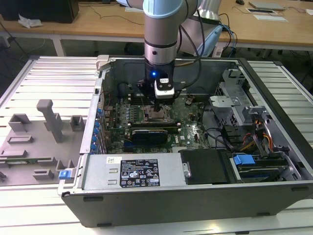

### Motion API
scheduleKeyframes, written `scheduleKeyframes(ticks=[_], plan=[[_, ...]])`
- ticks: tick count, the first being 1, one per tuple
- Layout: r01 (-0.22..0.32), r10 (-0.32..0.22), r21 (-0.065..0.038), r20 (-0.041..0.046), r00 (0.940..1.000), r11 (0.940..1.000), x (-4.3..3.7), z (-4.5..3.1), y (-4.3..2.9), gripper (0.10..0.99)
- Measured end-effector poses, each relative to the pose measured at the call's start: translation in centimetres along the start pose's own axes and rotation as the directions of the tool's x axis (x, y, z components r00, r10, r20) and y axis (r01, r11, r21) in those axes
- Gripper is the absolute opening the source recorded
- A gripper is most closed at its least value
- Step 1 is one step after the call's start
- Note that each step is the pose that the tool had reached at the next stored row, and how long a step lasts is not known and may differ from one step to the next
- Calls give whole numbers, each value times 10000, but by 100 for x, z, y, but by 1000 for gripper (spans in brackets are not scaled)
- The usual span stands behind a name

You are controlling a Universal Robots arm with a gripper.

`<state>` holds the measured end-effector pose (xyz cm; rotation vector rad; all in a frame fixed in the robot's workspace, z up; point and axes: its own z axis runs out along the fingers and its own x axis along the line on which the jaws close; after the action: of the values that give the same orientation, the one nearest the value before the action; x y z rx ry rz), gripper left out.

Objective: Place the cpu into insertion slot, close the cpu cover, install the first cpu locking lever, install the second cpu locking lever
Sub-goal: 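Close the cpu cover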

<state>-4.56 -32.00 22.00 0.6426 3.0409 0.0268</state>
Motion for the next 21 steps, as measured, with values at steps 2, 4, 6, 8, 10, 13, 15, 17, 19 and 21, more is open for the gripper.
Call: scheduleKeyframes(ticks=[2,4,6,8,10,13,15,17,19,21], plan=[[393,-393,-10,-9,9992,9992,0,1,0,106],[801,-801,-21,-17,9968,9968,0,1,0,106],[1222,-1223,-33,-25,9925,9925,0,2,0,106],[1654,-1654,-47,-34,9862,9862,0,3,0,106],[2024,-2024,-60,-41,9793,9793,0,4,0,106],[2711,-2712,-83,-52,9625,9625,0,5,0,106],[3238,-3238,-94,-59,9461,9461,3,7,-2,106],[3377,-3378,-100,-60,9412,9412,17,10,-8,106],[3581,-3582,-106,-63,9336,9336,34,15,-16,106],[4030,-4031,-123,-69,9151,9151,35,21,-16,106]])
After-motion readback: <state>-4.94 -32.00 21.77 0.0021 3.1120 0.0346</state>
